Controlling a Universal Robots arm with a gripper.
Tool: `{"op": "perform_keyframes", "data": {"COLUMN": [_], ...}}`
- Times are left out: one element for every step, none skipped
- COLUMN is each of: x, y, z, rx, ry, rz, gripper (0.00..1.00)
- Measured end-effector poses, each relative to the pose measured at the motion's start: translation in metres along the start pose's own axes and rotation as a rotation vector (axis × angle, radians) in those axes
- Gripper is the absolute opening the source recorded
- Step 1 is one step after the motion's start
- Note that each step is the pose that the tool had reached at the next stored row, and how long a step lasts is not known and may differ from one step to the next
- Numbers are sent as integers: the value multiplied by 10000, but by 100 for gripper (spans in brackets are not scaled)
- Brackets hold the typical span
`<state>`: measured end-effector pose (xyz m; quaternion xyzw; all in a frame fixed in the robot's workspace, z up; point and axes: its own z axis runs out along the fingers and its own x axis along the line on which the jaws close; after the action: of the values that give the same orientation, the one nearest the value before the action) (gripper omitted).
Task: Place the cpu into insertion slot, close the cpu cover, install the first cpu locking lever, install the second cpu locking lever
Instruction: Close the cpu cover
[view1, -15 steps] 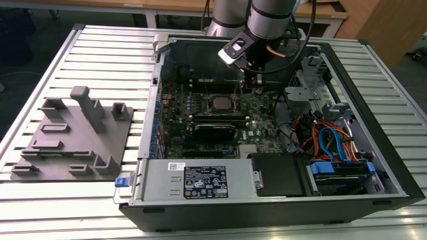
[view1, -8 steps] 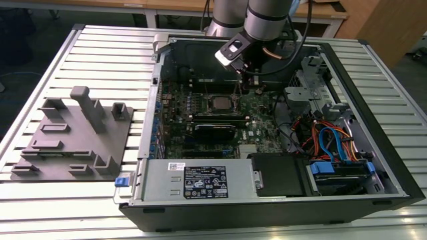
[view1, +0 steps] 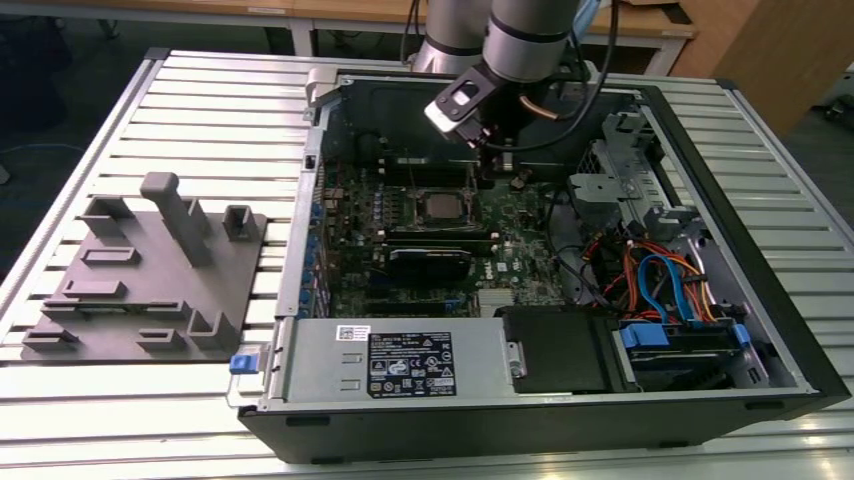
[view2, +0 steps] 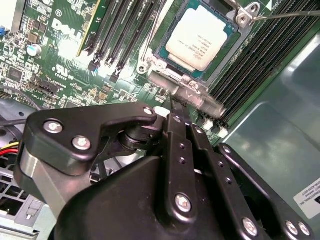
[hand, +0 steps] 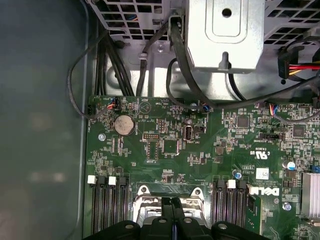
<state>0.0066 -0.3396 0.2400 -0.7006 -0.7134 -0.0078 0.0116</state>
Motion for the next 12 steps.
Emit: {"op": "perform_keyframes", "data": {"x": [0, 0, 0, 0, 0, 0, 0, 0, 0, 0, 0, 0], "y": [-7, -14, -18, -20, -21, -23, -23, -24, -25, -28, -30, -33], "z": [1, 2, 3, 4, 4, 6, 10, 11, 12, 13, 14, 15], "rx": [0, 0, 0, 0, 0, 0, 0, 0, 0, 0, 0, 0], "ry": [0, 0, 0, 0, 0, 0, 1, 1, 0, 0, 0, 0], "rz": [0, 0, 0, 0, -1, 0, 0, 0, 1, 2, 1, 0], "gripper": [10, 10, 10, 10, 10, 10, 10, 10, 10, 10, 10, 10]}}
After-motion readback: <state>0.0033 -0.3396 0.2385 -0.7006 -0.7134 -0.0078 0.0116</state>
